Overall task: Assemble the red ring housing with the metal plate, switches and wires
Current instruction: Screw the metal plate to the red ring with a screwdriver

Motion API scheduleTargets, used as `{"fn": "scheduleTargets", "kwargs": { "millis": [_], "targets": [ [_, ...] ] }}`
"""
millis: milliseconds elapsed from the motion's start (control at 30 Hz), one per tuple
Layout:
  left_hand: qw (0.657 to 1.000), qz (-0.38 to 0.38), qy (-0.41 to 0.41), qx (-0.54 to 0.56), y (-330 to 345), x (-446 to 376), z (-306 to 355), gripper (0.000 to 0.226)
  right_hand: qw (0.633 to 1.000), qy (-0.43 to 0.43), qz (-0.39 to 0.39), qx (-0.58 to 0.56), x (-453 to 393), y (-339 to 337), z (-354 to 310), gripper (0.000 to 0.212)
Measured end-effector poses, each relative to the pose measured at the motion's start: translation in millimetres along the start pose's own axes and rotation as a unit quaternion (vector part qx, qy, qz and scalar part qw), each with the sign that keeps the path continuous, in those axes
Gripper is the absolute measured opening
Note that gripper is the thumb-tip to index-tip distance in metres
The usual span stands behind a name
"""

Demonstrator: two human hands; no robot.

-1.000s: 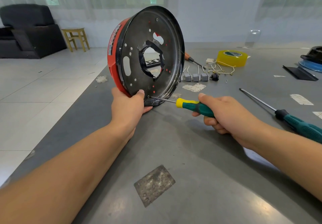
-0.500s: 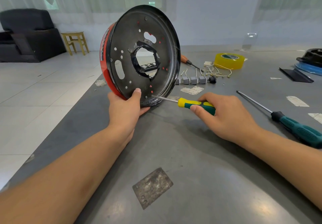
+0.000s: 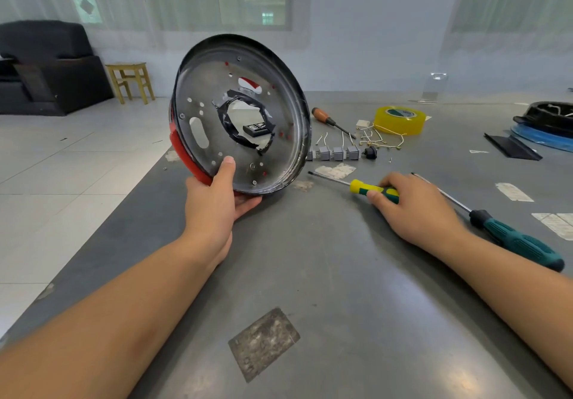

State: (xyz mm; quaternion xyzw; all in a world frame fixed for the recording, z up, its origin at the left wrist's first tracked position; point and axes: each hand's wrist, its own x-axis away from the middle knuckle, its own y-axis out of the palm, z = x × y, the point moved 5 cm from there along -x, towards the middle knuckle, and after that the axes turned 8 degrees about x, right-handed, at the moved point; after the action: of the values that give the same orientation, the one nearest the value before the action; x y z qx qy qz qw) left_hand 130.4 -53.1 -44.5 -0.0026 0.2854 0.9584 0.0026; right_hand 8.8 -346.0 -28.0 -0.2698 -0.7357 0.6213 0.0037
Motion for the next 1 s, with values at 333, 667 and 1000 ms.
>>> {"fn": "scheduleTargets", "kwargs": {
  "millis": [333,667,1000],
  "targets": [
    [0.998,-0.037,0.008,-0.052,1,6,2,0.045,0.999,-0.031,0.006,0.009,3,-4,-11,0.050],
    [0.978,-0.138,0.008,-0.158,12,14,3,0.112,0.916,0.030,0.070,-0.395,15,-30,-27,0.029],
    [0.975,-0.206,-0.009,-0.076,25,35,11,0.087,0.789,0.139,0.063,-0.596,18,-24,-33,0.023]
  ]
}}
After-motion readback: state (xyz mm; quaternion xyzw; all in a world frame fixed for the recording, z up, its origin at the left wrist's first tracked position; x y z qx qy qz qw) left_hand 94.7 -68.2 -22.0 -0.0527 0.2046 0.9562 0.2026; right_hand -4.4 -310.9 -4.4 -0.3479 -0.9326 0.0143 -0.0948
